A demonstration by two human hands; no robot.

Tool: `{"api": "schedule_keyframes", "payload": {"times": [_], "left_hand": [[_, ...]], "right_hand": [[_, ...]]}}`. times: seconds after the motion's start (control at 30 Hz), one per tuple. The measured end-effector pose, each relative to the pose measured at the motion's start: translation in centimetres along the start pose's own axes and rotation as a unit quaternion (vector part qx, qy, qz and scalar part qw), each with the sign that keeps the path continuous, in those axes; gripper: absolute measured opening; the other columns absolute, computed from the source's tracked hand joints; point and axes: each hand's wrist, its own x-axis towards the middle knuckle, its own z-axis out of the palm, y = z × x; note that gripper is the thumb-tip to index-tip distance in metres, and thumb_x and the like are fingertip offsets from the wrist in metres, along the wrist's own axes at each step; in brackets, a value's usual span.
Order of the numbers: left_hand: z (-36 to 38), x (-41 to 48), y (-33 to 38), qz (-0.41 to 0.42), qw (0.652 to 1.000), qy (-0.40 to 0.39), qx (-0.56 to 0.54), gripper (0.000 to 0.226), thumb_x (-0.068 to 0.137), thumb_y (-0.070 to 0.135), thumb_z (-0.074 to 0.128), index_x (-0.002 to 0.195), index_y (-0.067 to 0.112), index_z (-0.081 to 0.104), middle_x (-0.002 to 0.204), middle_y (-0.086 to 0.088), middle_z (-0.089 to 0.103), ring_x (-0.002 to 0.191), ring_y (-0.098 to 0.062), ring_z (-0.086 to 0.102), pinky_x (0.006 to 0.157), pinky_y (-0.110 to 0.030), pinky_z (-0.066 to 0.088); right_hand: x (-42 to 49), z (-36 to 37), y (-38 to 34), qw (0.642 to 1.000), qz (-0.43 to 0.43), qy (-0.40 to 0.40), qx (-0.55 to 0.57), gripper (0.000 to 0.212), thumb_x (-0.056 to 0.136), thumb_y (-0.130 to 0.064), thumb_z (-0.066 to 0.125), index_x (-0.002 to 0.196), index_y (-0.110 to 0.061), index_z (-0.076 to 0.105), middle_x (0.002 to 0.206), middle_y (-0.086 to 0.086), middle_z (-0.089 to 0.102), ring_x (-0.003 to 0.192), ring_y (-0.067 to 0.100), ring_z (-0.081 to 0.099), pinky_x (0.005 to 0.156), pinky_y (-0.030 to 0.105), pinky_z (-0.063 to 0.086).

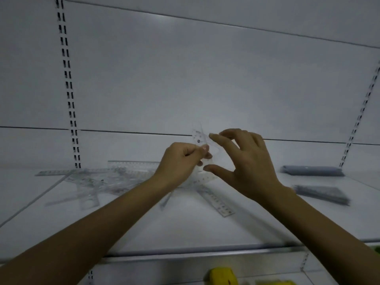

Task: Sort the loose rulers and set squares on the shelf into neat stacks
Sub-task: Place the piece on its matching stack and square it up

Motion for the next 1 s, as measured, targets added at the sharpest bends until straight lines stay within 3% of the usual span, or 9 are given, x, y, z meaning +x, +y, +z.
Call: {"api": "schedule_keyframes", "payload": {"times": [0.07,0.17,0.33,0.43,0.5,0.6,0.7,0.83,1.0], "left_hand": [[3.6,0.7,1.1,-0.017,0.999,-0.005,-0.026,0.031,0.094,0.037,0.050,0.093,0.018,0.074,0.079,0.019,0.067,0.069,0.010,0.062,0.061,-0.001,0.043],[8.6,1.6,2.4,-0.025,0.997,-0.006,-0.067,0.030,0.094,0.034,0.052,0.092,0.015,0.075,0.086,0.011,0.071,0.082,0.002,0.065,0.076,-0.011,0.046],[16.1,2.9,3.5,-0.032,0.997,-0.027,-0.068,0.033,0.095,0.036,0.049,0.093,0.014,0.075,0.093,0.002,0.073,0.085,-0.009,0.067,0.082,-0.022,0.050],[18.9,4.6,3.3,-0.044,0.998,0.032,-0.015,0.036,0.095,0.044,0.044,0.099,0.021,0.071,0.094,0.003,0.071,0.076,-0.009,0.067,0.076,-0.024,0.052],[19.4,5.8,2.4,-0.041,0.996,0.076,0.018,0.022,0.094,0.035,0.050,0.098,0.024,0.069,0.099,0.007,0.070,0.074,-0.010,0.068,0.080,-0.033,0.054],[18.6,6.3,0.2,-0.025,0.984,0.078,0.159,0.021,0.090,0.021,0.056,0.108,0.026,0.064,0.115,0.009,0.064,0.090,-0.016,0.065,0.087,-0.030,0.049],[17.1,5.5,-1.9,-0.004,0.960,0.042,0.277,0.031,0.092,0.019,0.053,0.122,0.026,0.055,0.121,0.009,0.060,0.089,-0.013,0.058,0.081,-0.021,0.039],[15.8,5.6,-2.8,0.001,0.960,0.065,0.271,0.035,0.094,0.020,0.051,0.127,0.028,0.047,0.120,0.009,0.059,0.087,-0.017,0.063,0.073,-0.024,0.045],[15.0,6.4,-3.8,0.024,0.960,0.064,0.273,0.037,0.093,0.017,0.052,0.128,0.027,0.045,0.115,0.011,0.060,0.078,-0.011,0.056,0.070,-0.025,0.042]], "right_hand": [[-1.0,-0.8,1.9,1.000,0.020,0.004,0.003,0.056,0.083,-0.056,0.053,0.120,-0.016,0.061,0.112,0.005,0.065,0.100,0.022,0.059,0.087,0.037,0.042],[-2.8,-1.7,5.6,0.997,0.068,-0.010,0.035,0.048,0.080,-0.049,0.061,0.116,-0.018,0.061,0.113,0.001,0.065,0.101,0.021,0.060,0.086,0.031,0.037],[-6.0,-3.4,12.1,0.986,0.137,-0.056,0.071,0.055,0.075,-0.041,0.075,0.123,-0.020,0.059,0.118,-0.001,0.065,0.108,0.021,0.059,0.093,0.032,0.032],[-6.8,-3.9,15.8,0.979,0.161,-0.099,0.071,0.056,0.079,-0.042,0.071,0.129,-0.021,0.056,0.126,-0.002,0.059,0.110,0.017,0.056,0.088,0.027,0.037],[-6.8,-3.6,18.4,0.972,0.174,-0.138,0.075,0.057,0.080,-0.044,0.068,0.132,-0.024,0.053,0.127,-0.004,0.053,0.106,0.014,0.055,0.078,0.022,0.036],[-6.0,-2.0,21.1,0.960,0.162,-0.209,0.089,0.058,0.080,-0.045,0.068,0.133,-0.026,0.051,0.128,-0.005,0.055,0.111,0.014,0.053,0.083,0.026,0.041],[-4.7,0.9,21.8,0.946,0.136,-0.275,0.107,0.054,0.080,-0.042,0.070,0.128,-0.025,0.054,0.127,-0.005,0.058,0.113,0.016,0.053,0.090,0.029,0.042],[-2.9,5.2,21.3,0.923,0.079,-0.371,0.067,0.051,0.080,-0.047,0.066,0.123,-0.021,0.058,0.119,-0.001,0.062,0.105,0.019,0.056,0.085,0.029,0.043],[-2.2,8.3,20.5,0.907,0.052,-0.412,0.067,0.042,0.076,-0.050,0.067,0.103,-0.017,0.070,0.099,0.001,0.068,0.083,0.019,0.060,0.066,0.030,0.045]]}}
